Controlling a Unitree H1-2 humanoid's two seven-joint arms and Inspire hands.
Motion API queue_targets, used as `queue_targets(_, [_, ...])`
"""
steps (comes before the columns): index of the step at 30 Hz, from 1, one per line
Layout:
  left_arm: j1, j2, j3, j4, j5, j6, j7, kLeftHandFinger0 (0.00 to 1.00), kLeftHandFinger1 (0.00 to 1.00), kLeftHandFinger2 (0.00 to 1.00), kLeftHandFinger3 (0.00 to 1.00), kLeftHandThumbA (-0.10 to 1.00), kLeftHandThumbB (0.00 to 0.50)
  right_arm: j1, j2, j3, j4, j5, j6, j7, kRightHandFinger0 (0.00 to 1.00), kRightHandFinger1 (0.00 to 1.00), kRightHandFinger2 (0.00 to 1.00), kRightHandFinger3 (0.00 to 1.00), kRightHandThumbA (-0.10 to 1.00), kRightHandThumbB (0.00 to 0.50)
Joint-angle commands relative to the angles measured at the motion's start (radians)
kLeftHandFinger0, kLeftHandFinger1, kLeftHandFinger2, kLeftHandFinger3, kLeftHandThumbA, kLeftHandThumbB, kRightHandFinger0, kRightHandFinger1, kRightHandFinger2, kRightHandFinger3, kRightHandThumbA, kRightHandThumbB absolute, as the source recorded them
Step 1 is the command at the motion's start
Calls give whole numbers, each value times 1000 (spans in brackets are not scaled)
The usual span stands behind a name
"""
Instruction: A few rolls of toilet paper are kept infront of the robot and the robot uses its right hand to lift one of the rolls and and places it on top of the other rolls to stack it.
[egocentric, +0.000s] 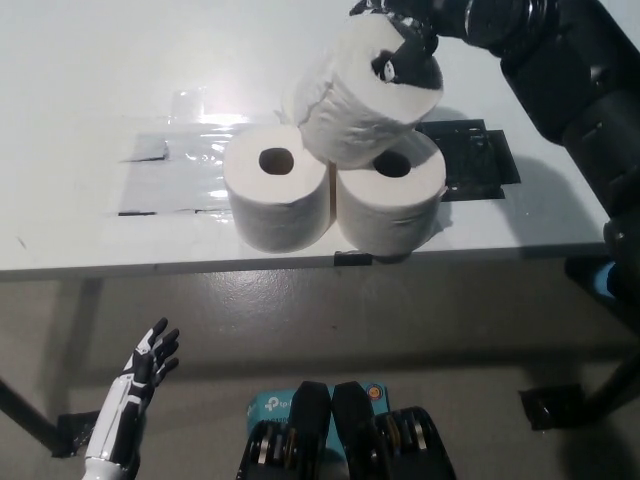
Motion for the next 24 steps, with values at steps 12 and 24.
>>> queue_targets(12, [-10, 20, -5, -31, 14, -28, -14, 1000, 1000, 1000, 1000, 1000, 98, -102, 7, -18, -21, 17, 48, 135, 1000, 1000, 1000, 1000, 719, 324])
queue_targets(24, [-10, 21, -8, -34, 10, -35, -20, 1000, 1000, 1000, 1000, 1000, 81, -169, -8, -102, -55, 63, 81, 117, 1000, 1000, 1000, 1000, 960, 335])
